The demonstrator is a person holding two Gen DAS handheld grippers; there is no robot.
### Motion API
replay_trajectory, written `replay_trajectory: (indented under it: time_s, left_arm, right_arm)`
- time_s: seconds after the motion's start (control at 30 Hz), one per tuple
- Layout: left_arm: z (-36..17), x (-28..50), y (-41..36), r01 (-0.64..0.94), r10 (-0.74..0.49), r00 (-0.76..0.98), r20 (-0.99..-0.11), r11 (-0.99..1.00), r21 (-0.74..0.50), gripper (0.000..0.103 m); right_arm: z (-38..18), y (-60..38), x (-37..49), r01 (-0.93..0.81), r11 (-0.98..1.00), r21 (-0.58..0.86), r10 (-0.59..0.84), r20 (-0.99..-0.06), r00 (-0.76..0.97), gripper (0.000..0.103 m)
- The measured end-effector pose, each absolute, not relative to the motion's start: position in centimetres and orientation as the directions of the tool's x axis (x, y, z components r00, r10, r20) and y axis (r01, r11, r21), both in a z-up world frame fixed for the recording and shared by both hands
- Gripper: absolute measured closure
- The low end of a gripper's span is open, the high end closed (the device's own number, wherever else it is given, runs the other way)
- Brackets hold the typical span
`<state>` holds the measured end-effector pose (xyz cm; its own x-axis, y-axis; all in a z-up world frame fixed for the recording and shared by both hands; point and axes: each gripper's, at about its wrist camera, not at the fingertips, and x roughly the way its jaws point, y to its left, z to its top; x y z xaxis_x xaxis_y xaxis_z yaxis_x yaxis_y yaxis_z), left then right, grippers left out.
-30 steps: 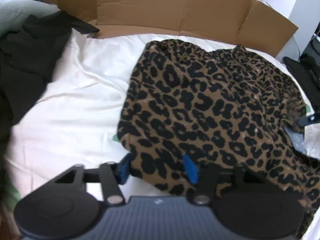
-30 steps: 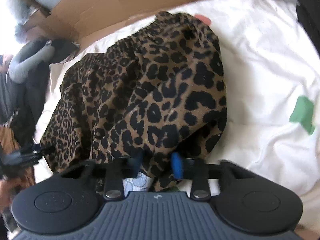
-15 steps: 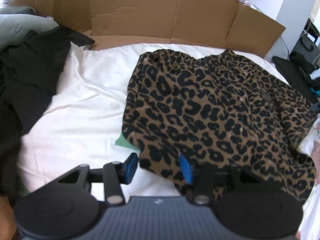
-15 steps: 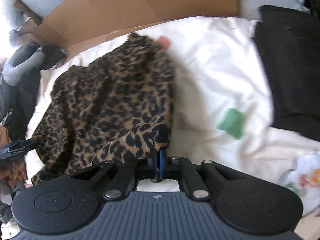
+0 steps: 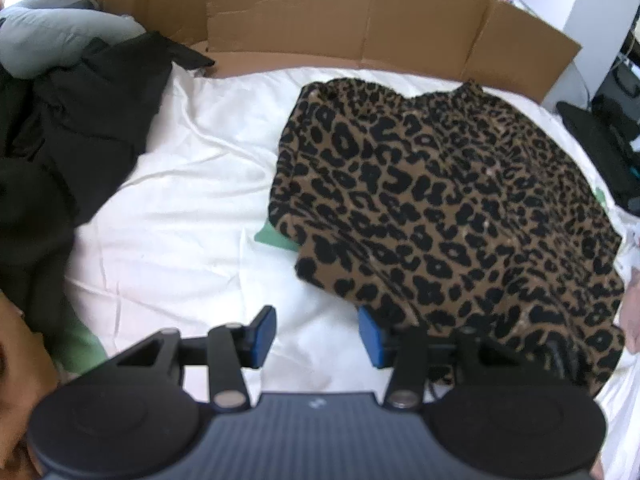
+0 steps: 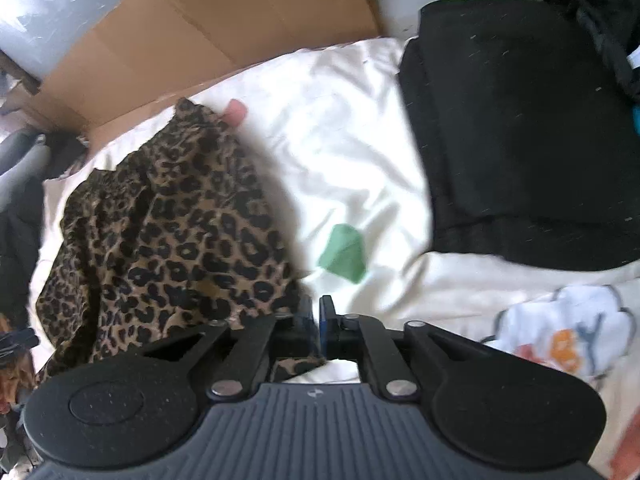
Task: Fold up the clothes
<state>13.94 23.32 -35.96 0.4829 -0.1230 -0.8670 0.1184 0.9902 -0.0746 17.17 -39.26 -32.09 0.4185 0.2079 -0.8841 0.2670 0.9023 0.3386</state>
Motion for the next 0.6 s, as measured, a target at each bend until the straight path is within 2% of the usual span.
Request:
replay_trajectory:
  time_s: [0.03,0.1,0.3,0.37,0.4,0.43,0.6]
  left_arm:
    - [-36.2,14.1,23.4,0.119,-0.119,0.479,-0.87,0.99,-0.07,0.055]
    - [-36.7,14.6,23.6,0.12,-0.107,0.469,-0.877,0.991,-0.056,0.055]
    - [-38.2,16.3,23.6,0.146,-0.106,0.447,-0.888,0.988,-0.045,0.054]
    - [-38.5,16.9,23.2,0.17,-0.115,0.447,-0.887,0.985,-0.042,0.053]
    - [-38.6,17.2,23.0,0.182,-0.114,0.446,-0.888,0.983,-0.035,0.053]
    - [-38.6,17.6,22.7,0.191,-0.121,0.45,-0.885,0.981,-0.037,0.053]
    - [-37.9,19.0,21.5,0.235,-0.173,0.483,-0.859,0.97,-0.063,0.05]
  right_arm:
    - [-32.5,-39.0,17.2,0.258,0.906,0.335,0.21,-0.886,0.414,0.074]
    - [-33.4,-38.0,17.2,0.239,0.914,0.329,0.212,-0.887,0.41,0.059]
    - [-36.8,-36.5,17.4,0.201,0.927,0.315,0.234,-0.909,0.345,0.059]
    - [-37.2,-35.9,17.8,0.159,0.936,0.313,0.246,-0.908,0.338,0.066]
    - [-37.4,-35.9,18.0,0.157,0.935,0.318,0.254,-0.909,0.33,0.089]
    - [-37.4,-35.9,18.2,0.159,0.935,0.318,0.256,-0.912,0.321,0.1]
    - [-35.9,-35.8,18.3,0.127,0.957,0.26,0.205,-0.918,0.339,0.101]
